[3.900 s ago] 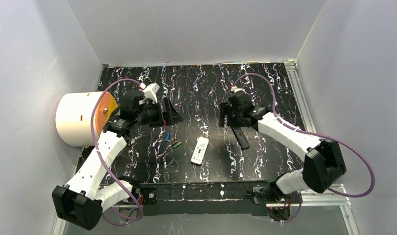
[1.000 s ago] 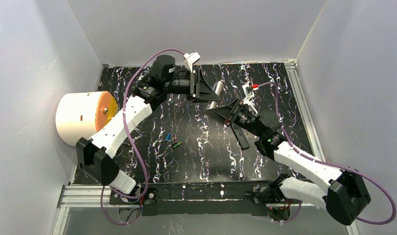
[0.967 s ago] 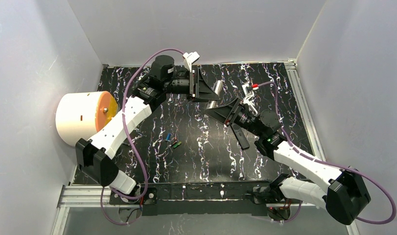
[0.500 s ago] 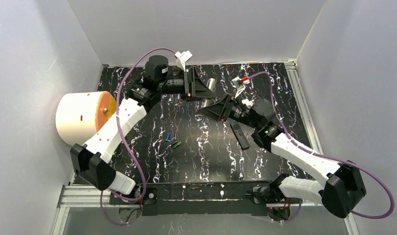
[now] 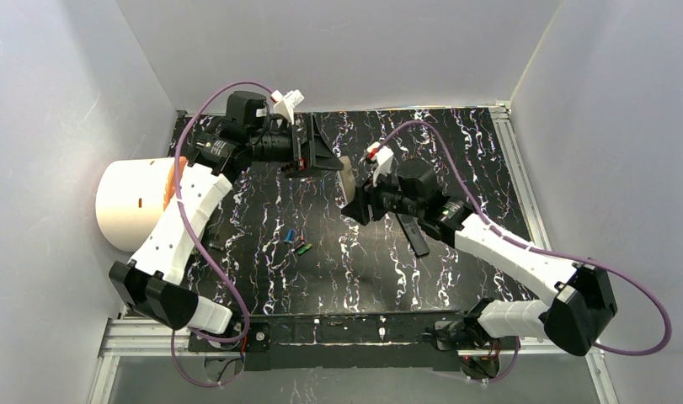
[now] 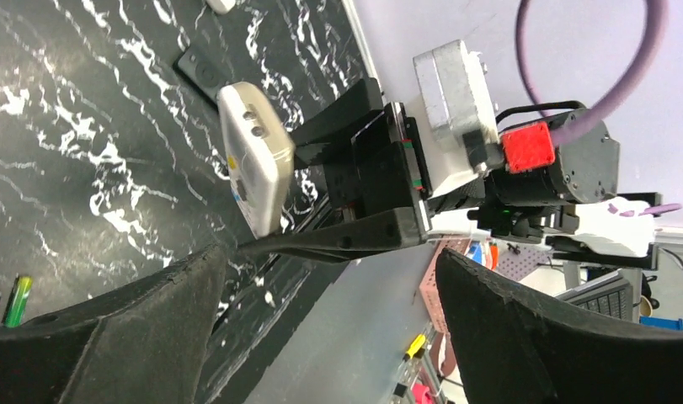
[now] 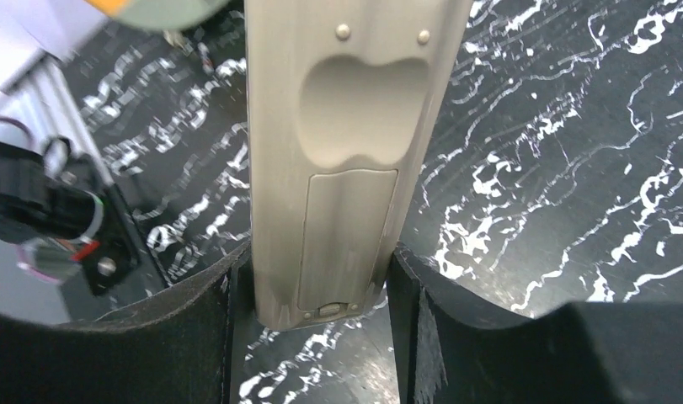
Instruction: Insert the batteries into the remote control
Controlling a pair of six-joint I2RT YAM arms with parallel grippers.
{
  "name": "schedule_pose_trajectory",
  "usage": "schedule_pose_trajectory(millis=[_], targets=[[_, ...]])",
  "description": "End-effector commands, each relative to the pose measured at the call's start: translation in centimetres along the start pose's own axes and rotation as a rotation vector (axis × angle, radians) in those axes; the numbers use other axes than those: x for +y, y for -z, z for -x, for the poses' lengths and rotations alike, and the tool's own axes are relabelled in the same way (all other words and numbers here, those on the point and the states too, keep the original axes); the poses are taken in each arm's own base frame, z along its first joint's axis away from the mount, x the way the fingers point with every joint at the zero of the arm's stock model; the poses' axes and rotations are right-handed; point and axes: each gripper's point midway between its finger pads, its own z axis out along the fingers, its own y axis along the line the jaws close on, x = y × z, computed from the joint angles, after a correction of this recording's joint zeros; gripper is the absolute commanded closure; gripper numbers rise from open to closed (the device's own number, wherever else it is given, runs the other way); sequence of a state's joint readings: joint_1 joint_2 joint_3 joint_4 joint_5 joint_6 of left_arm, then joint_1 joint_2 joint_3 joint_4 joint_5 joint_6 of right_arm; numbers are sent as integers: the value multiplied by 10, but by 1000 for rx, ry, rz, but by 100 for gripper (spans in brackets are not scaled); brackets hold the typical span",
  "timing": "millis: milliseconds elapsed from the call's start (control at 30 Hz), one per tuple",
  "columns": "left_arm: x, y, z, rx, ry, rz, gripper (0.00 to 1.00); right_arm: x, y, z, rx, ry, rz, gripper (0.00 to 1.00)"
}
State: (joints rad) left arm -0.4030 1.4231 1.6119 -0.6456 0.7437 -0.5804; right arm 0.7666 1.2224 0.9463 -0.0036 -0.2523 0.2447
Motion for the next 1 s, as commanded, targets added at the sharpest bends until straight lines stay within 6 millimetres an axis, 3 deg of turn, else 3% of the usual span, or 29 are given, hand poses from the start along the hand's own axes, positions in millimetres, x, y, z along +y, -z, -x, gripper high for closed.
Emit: schedule_pose_trajectory(millis=[0, 267, 400, 533, 733, 833, 867, 967], targets=[[18, 5, -22, 83, 9, 84, 8, -7, -2, 9, 33, 230, -93, 91], [72, -11, -50, 206, 103, 236, 23, 9, -7, -9, 86, 366, -57, 93], [67, -19, -59, 258, 145, 155, 28, 15, -10, -22, 126, 429, -20, 94], [70, -24, -79, 324, 194, 95, 52, 21, -13, -34, 202, 476, 21, 97], [76, -24, -97, 366, 248, 72, 65, 22, -19, -48, 239, 519, 40, 97], [77, -25, -98, 362, 244, 61, 80, 20, -20, -58, 304, 534, 45, 97], [78, -26, -99, 361, 244, 60, 79, 21, -21, -61, 317, 540, 51, 97], [81, -28, -98, 364, 258, 66, 57, 25, -24, -65, 324, 551, 61, 97]])
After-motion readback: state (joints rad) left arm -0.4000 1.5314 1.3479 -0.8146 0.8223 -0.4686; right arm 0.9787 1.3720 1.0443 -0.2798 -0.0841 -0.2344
